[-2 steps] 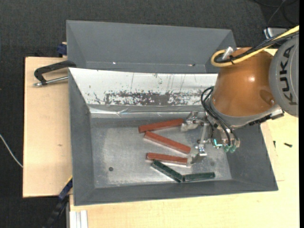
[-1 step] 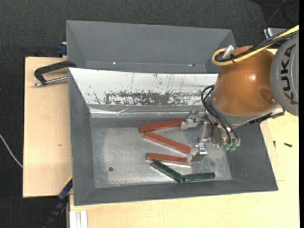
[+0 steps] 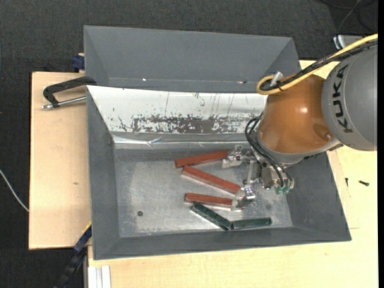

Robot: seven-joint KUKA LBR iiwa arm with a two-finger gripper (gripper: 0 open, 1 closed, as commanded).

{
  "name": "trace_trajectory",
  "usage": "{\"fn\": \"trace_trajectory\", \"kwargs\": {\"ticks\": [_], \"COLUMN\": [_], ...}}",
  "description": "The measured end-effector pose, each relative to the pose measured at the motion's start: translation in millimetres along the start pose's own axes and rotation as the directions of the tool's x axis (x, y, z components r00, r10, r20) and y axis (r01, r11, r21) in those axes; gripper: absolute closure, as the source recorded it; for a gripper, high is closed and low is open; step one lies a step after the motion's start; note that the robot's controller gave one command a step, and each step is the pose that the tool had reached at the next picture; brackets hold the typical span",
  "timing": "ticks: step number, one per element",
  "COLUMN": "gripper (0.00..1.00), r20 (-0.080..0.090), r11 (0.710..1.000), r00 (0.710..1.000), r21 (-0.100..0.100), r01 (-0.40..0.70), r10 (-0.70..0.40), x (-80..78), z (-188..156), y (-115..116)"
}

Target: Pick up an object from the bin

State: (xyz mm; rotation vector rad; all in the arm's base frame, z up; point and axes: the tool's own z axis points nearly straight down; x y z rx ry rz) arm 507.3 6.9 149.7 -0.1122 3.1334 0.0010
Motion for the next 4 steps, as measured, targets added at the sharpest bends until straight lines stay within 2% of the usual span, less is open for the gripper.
{"fn": "trace_trajectory", "kwargs": {"ticks": [1, 2, 3, 4], "gripper": [0.00, 1.00, 1.00, 1.00], "r20": [-0.005, -0.002, -0.002, 0.003], "r11": [1.000, 0.984, 0.984, 0.987], "r00": [1.000, 0.984, 0.984, 0.987], "r21": [-0.001, 0.000, 0.000, -0.001], "r01": [-0.020, -0.180, -0.180, -0.162], "r10": [0.020, 0.180, 0.180, 0.162], "x": [0.1, -15.8, -15.8, -23.0], "z": [65.5, 72.5, 72.5, -91.2], "y": [-11.5, 7.4, 7.4, 26.8]}}
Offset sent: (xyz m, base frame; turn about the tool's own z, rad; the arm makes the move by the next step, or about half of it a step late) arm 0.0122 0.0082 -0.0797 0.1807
